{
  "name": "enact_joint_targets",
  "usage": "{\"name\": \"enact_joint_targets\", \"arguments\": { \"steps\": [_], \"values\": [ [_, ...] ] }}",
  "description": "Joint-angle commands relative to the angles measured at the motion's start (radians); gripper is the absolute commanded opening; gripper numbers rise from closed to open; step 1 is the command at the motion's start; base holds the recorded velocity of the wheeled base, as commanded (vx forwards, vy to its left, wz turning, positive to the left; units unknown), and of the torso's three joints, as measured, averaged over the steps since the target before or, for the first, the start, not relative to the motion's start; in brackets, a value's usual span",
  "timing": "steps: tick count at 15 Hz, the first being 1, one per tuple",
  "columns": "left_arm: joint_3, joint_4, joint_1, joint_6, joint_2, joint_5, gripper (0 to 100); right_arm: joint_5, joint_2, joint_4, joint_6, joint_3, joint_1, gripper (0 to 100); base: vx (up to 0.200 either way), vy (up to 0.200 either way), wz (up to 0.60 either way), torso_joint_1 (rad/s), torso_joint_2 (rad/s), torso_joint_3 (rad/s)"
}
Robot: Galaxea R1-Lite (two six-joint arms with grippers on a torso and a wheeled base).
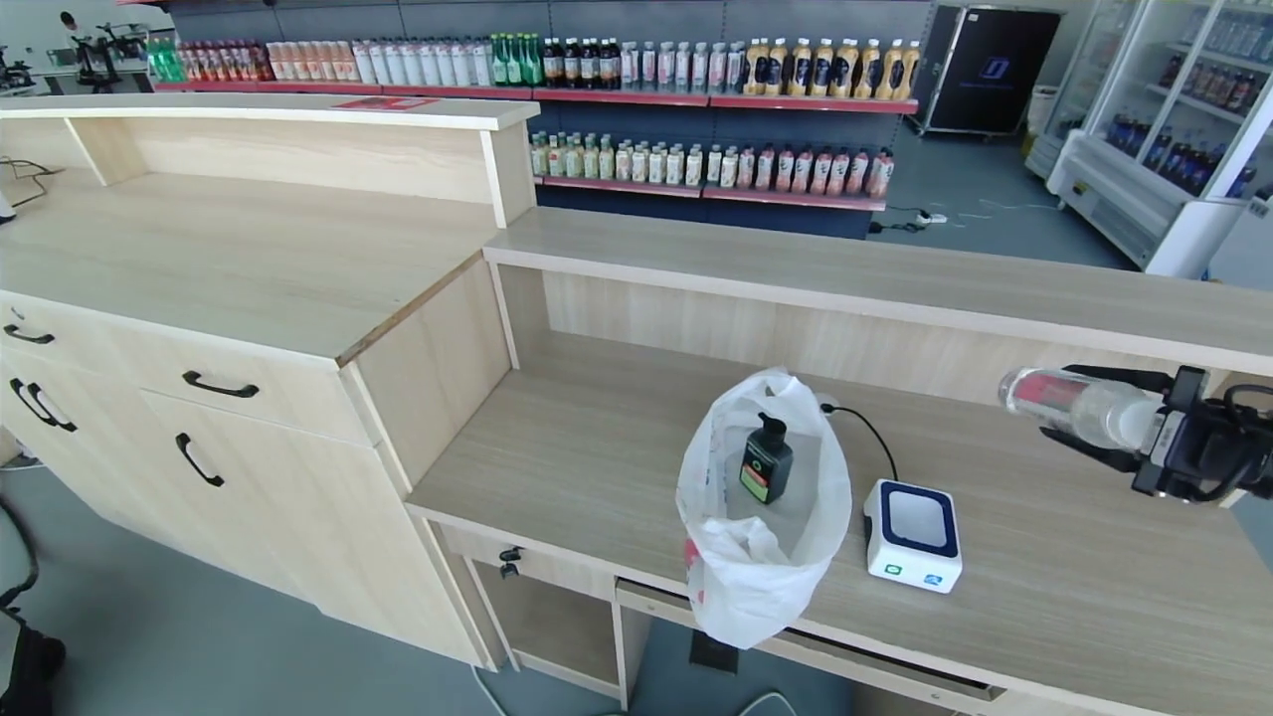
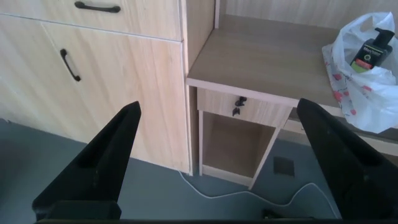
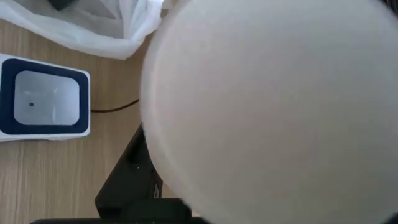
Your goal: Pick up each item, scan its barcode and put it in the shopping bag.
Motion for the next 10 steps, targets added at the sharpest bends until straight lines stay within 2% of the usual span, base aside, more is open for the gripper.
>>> {"name": "enact_joint_targets", "arguments": {
  "steps": [1,10],
  "values": [
    [0.0,0.0,0.0,0.0,0.0,0.0,100,0.059,0.079,0.004,-0.083,-0.004,0.007,0,0.0,0.0,0.0,0.0,0.0,0.0],
    [0.0,0.0,0.0,0.0,0.0,0.0,100,0.082,0.134,0.004,-0.161,0.033,0.013,0,0.0,0.0,0.0,0.0,0.0,0.0]
  ]
}}
